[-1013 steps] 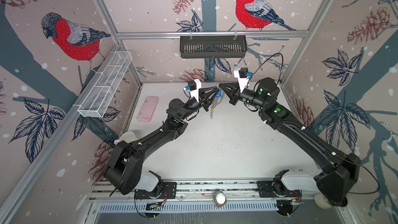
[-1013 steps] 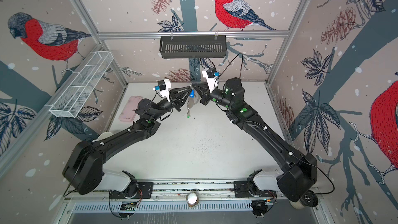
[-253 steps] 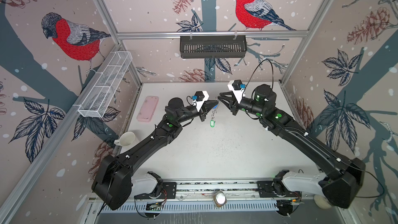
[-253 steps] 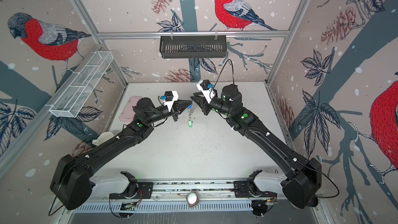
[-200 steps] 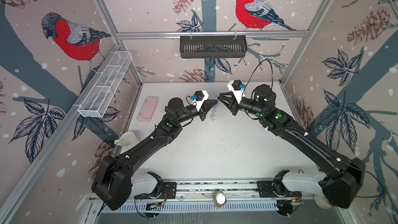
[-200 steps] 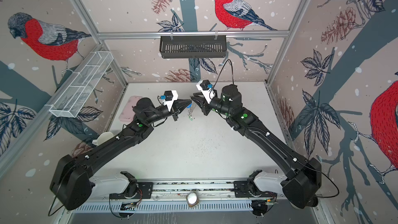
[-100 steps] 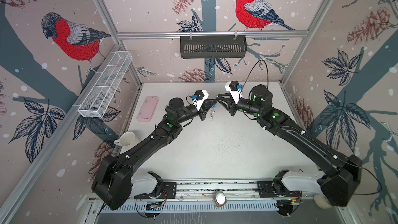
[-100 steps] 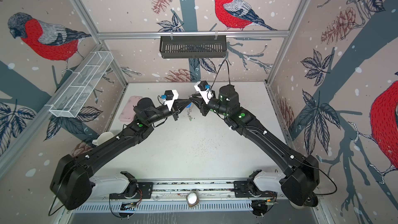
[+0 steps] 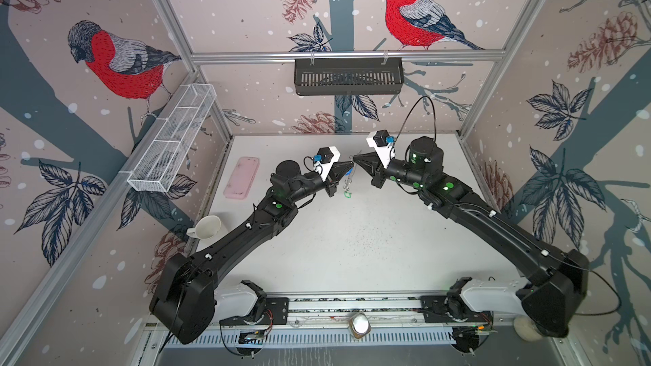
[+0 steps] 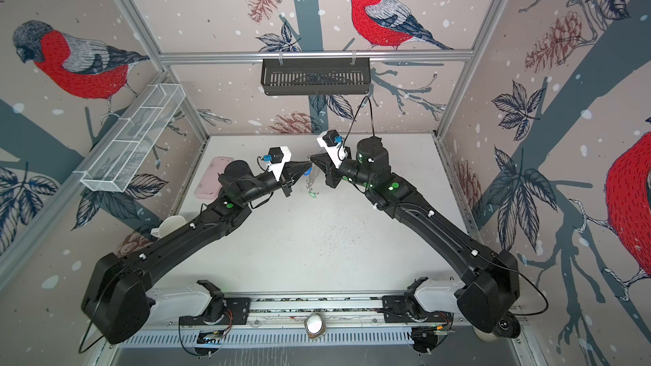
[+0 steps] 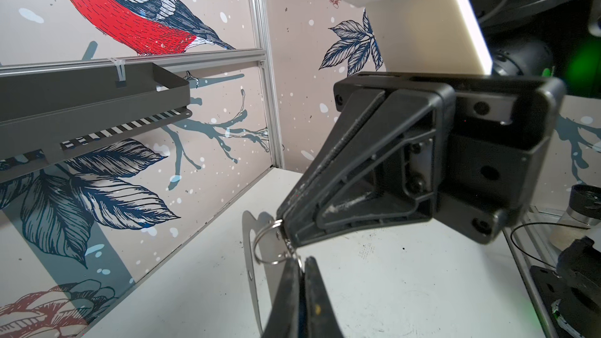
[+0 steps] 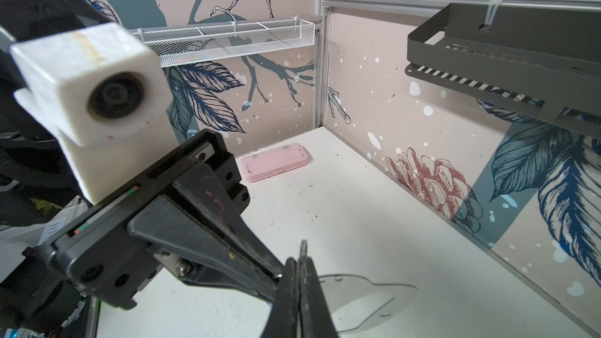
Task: Attach keys to a key ring
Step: Insert the key into the keyring.
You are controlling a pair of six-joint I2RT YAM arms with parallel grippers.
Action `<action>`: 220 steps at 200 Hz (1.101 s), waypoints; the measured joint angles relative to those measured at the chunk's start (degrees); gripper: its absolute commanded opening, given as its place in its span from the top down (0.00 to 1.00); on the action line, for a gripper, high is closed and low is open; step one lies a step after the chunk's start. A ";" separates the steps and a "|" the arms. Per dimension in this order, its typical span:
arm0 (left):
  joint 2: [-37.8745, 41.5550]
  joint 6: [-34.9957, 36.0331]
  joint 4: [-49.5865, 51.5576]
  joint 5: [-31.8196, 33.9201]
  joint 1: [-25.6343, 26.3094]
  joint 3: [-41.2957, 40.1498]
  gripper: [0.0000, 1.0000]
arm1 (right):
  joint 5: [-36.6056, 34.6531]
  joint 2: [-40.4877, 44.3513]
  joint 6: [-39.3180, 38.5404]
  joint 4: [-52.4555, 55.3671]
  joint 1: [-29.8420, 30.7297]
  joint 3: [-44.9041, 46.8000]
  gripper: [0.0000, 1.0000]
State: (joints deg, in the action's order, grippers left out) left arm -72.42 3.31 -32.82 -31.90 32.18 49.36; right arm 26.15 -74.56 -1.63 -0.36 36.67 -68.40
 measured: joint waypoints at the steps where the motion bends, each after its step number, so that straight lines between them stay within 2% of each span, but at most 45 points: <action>1: 0.00 0.02 0.00 0.00 0.00 -0.02 1.00 | 0.09 0.00 0.00 0.04 -0.04 -0.02 1.00; 116: -0.94 2.69 -0.37 0.31 -0.68 -1.09 1.00 | 4.79 -0.87 1.42 10.71 -1.97 -4.00 1.00; 220: -0.09 6.14 4.02 -1.11 -1.44 -1.07 1.00 | 6.80 -6.43 -2.97 23.17 -1.84 -12.70 1.00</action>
State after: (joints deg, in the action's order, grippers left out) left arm -72.51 9.45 -28.80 -33.01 30.74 48.29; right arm 32.95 -80.99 -4.60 22.81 34.83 -81.10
